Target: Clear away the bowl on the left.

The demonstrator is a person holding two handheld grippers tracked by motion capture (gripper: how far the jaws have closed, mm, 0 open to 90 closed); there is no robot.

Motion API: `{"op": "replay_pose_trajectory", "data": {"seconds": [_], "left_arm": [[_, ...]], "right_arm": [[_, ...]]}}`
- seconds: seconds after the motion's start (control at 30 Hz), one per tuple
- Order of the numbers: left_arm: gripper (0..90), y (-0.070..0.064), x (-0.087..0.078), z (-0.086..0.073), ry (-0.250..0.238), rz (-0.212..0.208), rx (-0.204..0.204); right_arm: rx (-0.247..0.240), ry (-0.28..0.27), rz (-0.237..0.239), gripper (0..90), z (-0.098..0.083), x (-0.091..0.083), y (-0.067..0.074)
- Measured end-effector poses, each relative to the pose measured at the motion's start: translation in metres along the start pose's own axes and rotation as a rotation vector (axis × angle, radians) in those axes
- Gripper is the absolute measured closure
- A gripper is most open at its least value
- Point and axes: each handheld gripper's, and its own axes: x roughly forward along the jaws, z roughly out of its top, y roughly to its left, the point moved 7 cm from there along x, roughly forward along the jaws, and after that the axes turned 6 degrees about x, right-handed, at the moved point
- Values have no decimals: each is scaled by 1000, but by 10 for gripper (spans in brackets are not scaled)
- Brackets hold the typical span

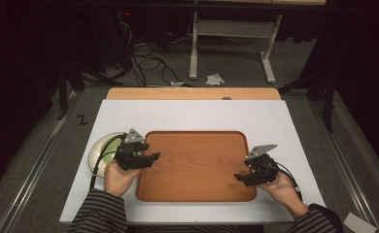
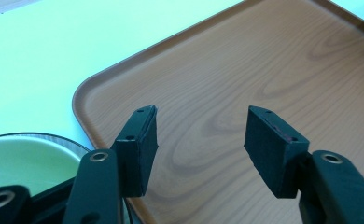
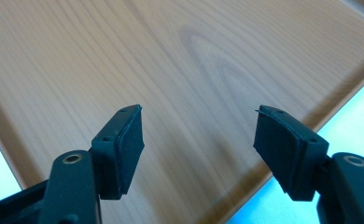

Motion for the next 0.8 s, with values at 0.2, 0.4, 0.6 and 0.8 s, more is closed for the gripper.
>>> {"op": "replay_pose_trajectory", "data": {"seconds": [0.2,0.4,0.6,0.8], "left_arm": [[441,9,-7,1,-17,6,-33],[441,26,-18,-1,-44,37,-91],[440,38,-21,-7,-17,81,-102],[437,49,-25,-10,-12,105,-132]], "right_arm": [[6,-8,0,344,0,0,0],[1,-3,3,345,0,0,0],[0,-3,-3,345,0,0,0],[3,-20,-14,347,1,-2,-1]]}}
